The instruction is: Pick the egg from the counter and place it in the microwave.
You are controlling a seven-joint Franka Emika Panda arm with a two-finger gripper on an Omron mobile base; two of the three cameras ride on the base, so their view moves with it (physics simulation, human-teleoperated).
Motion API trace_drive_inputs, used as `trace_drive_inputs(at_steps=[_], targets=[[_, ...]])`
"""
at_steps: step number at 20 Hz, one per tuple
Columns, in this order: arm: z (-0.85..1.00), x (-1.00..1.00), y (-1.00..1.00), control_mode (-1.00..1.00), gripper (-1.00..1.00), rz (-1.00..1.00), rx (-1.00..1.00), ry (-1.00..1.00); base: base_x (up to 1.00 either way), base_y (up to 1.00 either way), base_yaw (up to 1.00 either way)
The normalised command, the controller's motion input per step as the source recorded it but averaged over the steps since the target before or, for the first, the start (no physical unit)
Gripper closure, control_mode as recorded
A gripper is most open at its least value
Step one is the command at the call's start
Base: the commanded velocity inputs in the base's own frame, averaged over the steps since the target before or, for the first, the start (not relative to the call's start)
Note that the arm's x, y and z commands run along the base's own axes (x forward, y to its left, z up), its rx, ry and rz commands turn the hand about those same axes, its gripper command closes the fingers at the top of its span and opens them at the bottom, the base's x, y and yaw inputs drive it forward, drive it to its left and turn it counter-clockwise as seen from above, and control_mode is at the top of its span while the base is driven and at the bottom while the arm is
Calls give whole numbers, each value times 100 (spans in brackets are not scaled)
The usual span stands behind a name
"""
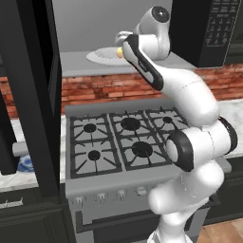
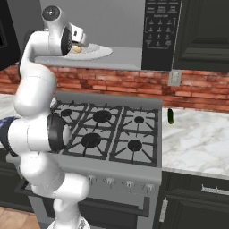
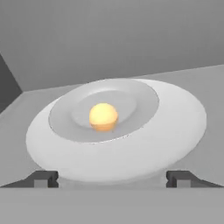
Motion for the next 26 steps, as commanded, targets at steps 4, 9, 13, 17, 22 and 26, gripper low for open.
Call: trace_drive_inputs(at_steps=[4,9,13,17,22,26], targets=[[-66,-100,-23,-100,-100,0,1,-17,0,0,0],[-58,-100,-4,-100,-100,0,0,-6,0,0,0],[-83,-100,0,-100,-100,0,-1,-2,0,0,0],[-97,-100,2,-100,-100,0,-5,0,0,0,0],[-100,-100,4,-100,-100,0,-7,1,0,0,0],[-99,-100,4,-100,-100,0,-3,15,0,0,0]])
